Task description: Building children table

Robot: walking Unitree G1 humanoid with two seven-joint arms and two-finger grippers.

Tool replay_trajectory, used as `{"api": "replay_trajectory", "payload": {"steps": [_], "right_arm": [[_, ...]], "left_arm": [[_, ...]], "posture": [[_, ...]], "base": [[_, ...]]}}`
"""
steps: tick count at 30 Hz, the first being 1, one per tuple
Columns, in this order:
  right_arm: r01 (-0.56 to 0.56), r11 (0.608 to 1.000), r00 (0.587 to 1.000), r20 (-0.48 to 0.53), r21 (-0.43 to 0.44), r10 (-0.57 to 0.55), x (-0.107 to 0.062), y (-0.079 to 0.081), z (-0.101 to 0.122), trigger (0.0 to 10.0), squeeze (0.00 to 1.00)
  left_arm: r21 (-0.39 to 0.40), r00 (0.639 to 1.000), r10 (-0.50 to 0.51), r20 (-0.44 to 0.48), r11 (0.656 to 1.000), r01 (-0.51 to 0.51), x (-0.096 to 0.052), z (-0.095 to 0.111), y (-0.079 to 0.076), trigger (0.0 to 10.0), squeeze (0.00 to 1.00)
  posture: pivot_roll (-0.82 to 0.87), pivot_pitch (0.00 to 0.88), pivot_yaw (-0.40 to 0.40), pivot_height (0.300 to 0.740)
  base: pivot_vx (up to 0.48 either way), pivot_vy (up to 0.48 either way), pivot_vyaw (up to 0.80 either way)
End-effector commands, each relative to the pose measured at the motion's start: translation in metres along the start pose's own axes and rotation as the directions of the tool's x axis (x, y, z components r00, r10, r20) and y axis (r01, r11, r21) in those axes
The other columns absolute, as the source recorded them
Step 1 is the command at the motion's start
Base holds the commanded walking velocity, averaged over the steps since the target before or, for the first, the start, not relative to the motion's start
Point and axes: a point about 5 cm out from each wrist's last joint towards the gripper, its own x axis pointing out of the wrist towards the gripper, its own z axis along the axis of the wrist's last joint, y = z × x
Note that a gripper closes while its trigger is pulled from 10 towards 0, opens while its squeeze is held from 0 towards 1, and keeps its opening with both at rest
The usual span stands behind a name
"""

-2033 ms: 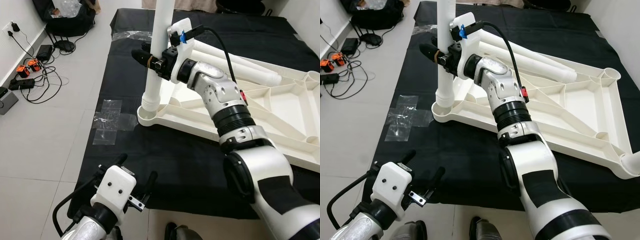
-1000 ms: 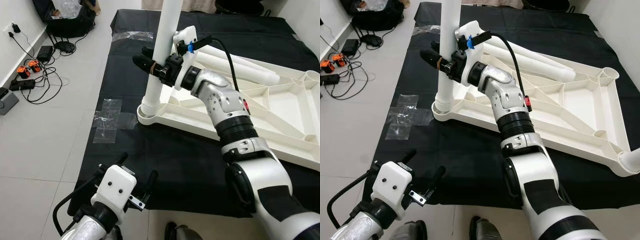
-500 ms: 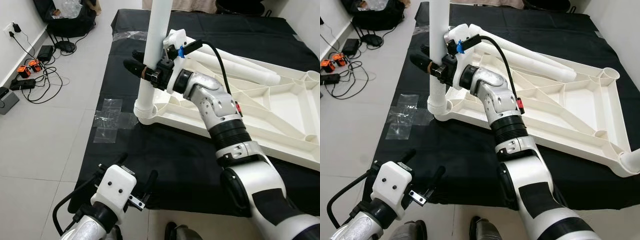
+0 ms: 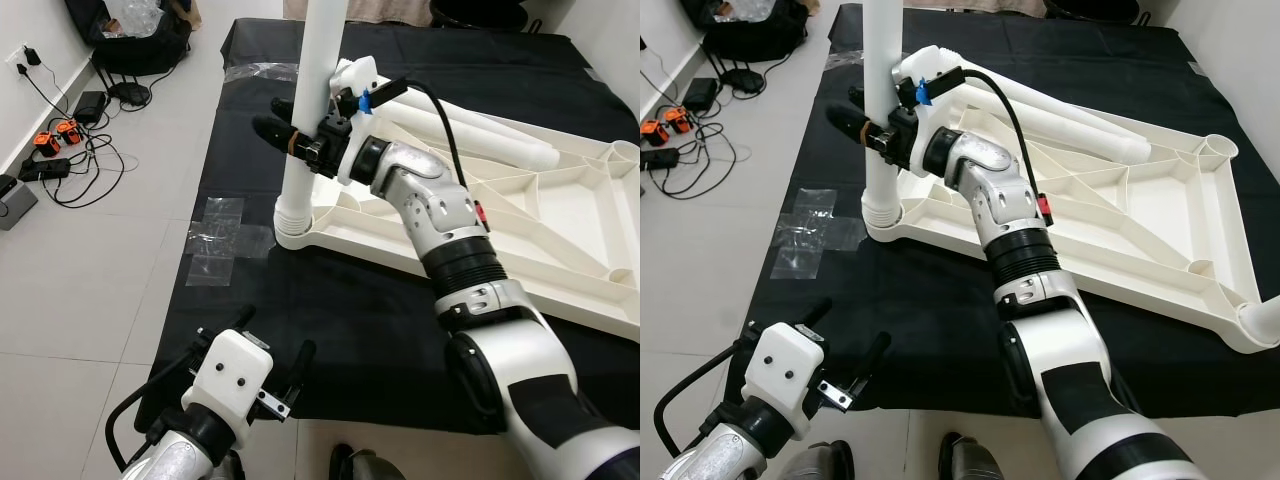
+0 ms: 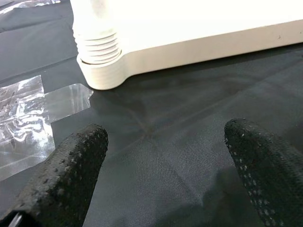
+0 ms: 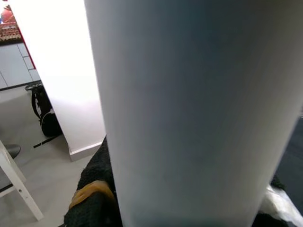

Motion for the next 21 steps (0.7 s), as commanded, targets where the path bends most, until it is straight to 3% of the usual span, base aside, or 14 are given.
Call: {"api": "replay_trajectory", "payload": {"steps": [1, 15, 21], "right_arm": [[0.008, 0.999, 1.0, 0.005, -0.031, -0.008, -0.001, -0.003, 0.006, 10.0, 0.0], [0.017, 0.999, 1.0, -0.014, -0.051, -0.018, -0.003, 0.002, -0.003, 10.0, 0.0], [0.073, 0.994, 0.996, -0.041, -0.076, -0.076, -0.001, 0.009, -0.013, 10.0, 0.0]], "left_arm": [[-0.004, 1.0, 0.001, -0.03, 1.0, -0.001, -0.001, -0.006, 0.0, 10.0, 0.0], [-0.001, 1.0, 0.0, -0.027, 1.0, 0.0, -0.001, -0.005, 0.0, 10.0, 0.0], [-0.002, 1.0, 0.001, -0.025, 1.0, -0.001, -0.001, -0.005, 0.0, 10.0, 0.0]], "posture": [[0.12, 0.228, -0.101, 0.74], [0.12, 0.229, -0.099, 0.74], [0.12, 0.23, -0.101, 0.74]], "base": [[0.0, 0.0, 0.0], [0.0, 0.0, 0.0], [0.0, 0.0, 0.0]]}}
